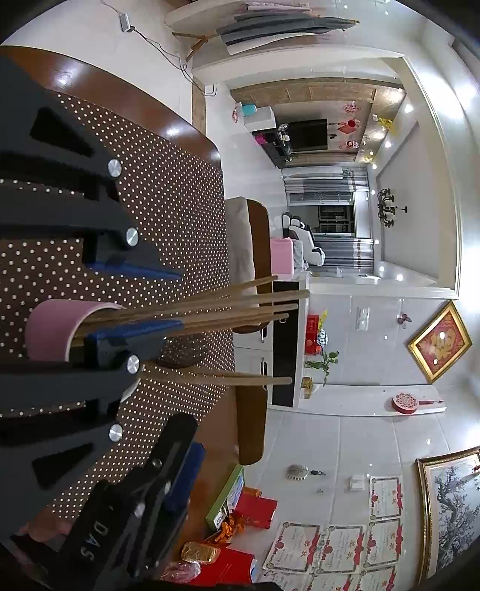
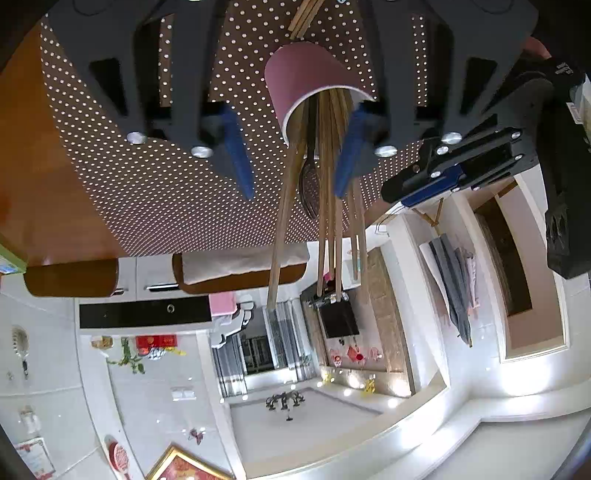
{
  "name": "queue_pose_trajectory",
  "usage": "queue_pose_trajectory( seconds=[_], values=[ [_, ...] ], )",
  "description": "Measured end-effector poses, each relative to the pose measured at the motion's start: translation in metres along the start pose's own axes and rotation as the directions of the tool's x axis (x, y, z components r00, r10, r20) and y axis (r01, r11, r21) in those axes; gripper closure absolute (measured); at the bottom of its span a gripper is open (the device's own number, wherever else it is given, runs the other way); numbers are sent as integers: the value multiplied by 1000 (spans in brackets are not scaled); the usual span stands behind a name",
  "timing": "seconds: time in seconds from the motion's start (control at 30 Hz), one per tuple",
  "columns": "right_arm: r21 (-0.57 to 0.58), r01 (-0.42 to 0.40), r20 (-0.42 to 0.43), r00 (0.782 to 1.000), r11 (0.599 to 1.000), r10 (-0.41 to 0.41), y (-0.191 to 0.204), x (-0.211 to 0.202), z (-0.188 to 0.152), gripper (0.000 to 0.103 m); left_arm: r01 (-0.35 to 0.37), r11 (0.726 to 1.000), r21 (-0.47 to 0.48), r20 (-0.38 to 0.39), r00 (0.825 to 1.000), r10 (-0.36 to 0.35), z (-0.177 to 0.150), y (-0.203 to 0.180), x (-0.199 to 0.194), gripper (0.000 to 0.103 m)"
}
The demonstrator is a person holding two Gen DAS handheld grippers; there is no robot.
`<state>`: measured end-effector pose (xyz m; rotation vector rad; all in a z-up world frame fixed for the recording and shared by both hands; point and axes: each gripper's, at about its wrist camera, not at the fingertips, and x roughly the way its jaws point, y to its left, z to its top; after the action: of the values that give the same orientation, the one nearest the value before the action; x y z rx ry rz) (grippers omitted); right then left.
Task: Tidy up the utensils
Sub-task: 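Open both tools to drop the spork and chopstick into the cup, then move back to the utensils and grasp a chopstick with the right tool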
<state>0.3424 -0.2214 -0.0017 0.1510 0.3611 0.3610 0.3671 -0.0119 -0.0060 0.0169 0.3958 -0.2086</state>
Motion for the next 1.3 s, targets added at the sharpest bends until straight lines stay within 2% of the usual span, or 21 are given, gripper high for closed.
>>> queue_pose_trajectory(
  seconds=[0.33, 0.6, 0.73, 1.03, 1.3],
  values=[
    [3, 27, 16, 1000, 1000, -27, 12, -41, -2, 54, 2, 1000, -10, 14, 1000, -1, -11, -7, -41, 71],
    [8, 50, -15, 999, 999, -49, 22, -68, -17, 48, 1, 1000, -6, 3, 1000, -1, -28, -13, -73, 59],
    [15, 60, -45, 997, 998, -60, 26, -77, -30, 43, 2, 1000, -8, -19, 1000, -2, -39, -14, -84, 57],
    [27, 86, -127, 988, 996, -82, 32, -86, -60, 39, 1, 1000, -5, -65, 998, -1, -66, -12, -100, 51],
    [10, 102, -248, 964, 995, -97, 37, -74, -96, 39, -3, 1000, -3, -126, 992, 2, -92, -9, -102, 46]
  ],
)
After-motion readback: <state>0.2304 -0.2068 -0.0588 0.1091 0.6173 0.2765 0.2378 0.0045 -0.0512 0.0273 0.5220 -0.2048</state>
